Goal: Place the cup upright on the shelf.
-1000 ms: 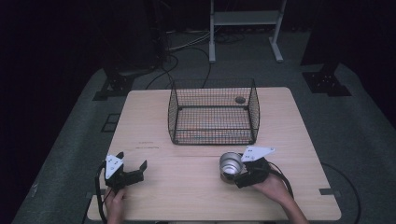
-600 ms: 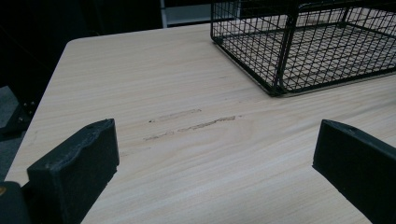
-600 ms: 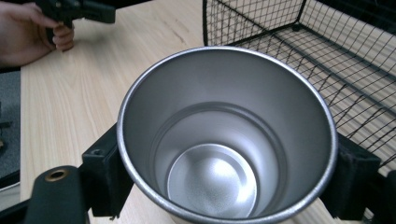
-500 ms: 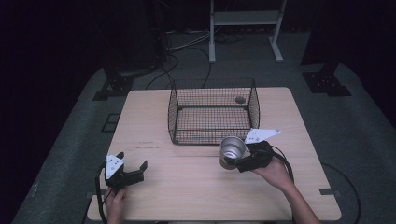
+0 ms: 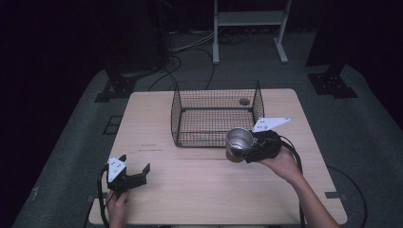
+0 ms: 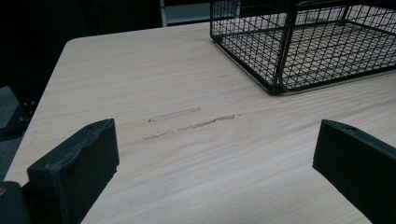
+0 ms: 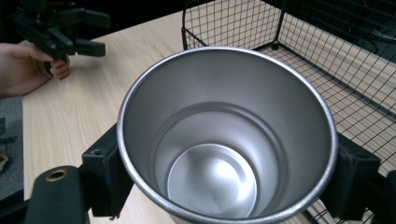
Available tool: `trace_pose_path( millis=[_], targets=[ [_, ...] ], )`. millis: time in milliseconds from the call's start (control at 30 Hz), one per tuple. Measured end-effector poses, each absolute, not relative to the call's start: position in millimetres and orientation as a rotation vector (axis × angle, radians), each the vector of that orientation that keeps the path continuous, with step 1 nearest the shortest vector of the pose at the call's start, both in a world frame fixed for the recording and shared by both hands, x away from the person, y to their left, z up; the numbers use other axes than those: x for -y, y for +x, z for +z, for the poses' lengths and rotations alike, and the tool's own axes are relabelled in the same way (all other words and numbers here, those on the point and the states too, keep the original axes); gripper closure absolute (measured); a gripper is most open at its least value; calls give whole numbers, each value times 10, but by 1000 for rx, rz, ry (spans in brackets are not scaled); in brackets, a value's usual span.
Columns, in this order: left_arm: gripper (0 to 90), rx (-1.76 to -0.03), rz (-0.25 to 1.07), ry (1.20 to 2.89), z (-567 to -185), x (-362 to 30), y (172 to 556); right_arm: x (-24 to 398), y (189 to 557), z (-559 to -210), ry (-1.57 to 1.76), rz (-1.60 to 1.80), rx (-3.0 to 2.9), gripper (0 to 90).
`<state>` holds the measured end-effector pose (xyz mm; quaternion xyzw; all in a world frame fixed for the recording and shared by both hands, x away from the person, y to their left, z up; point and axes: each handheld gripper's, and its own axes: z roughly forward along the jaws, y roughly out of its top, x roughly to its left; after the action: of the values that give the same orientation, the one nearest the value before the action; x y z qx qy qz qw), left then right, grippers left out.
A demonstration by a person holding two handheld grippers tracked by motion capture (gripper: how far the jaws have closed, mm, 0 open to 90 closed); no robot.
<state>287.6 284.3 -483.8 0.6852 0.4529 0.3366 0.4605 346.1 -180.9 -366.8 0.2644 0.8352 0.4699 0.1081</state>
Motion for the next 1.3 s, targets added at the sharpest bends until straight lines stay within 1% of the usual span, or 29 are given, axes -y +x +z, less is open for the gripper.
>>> trace_pose_path(
  millis=[500,1300],
  targets=[
    [0,-1115,828,1684,-4839,-2842,2879,1738,3623,-3418,765,1394,-2452,180],
    [0,-1114,829,1680,-4839,-2850,2881,1481,4121,-3145,788,1334,-2438,180]
  ],
)
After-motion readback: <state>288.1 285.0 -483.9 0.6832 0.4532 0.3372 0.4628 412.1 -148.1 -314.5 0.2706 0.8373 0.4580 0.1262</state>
